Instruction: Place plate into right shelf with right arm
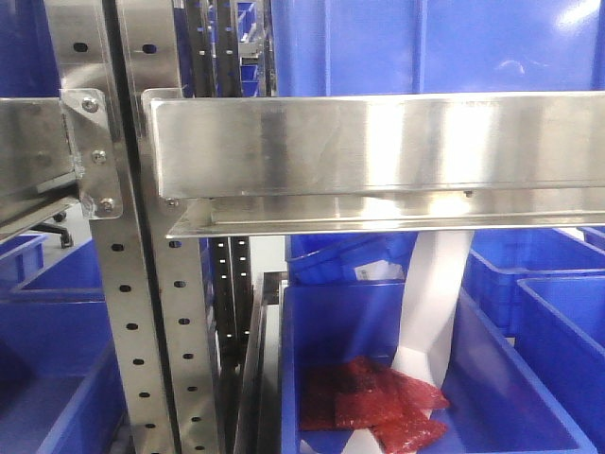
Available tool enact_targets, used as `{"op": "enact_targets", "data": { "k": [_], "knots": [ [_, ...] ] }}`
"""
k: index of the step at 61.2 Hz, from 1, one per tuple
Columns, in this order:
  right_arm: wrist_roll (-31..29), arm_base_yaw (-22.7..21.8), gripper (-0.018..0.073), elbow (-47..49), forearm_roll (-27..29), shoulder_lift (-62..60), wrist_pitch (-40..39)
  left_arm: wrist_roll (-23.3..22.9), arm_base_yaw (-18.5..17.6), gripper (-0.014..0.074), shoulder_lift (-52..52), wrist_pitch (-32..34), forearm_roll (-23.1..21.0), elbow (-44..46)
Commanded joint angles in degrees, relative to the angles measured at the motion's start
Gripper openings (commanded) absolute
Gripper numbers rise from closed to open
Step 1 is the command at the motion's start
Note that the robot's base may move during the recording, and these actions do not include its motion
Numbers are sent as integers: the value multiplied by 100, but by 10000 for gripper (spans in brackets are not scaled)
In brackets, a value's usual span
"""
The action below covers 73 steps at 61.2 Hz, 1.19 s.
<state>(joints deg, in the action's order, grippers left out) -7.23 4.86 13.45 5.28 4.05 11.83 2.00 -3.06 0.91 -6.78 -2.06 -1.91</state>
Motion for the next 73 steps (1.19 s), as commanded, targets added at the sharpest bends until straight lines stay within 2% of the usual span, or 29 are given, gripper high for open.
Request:
{"op": "enact_targets", "data": {
  "k": [1,23,27,38,73],
  "knots": [
    [58,-35,68,-363,-84,-235,-713,-19,8,-47,38,492,-33,-46],
    [985,-41,68,-1403,-382,-542,-1183,-19,8,-47,38,492,-33,-46],
    [994,-41,68,-1475,-393,-542,-1183,-19,8,-47,38,492,-33,-46],
    [994,-41,68,-1468,-856,-542,-1097,-19,8,-47,38,492,-33,-46],
    [1077,-41,68,-1468,-859,-542,-846,-19,8,-47,38,492,-33,-46]
  ]
}}
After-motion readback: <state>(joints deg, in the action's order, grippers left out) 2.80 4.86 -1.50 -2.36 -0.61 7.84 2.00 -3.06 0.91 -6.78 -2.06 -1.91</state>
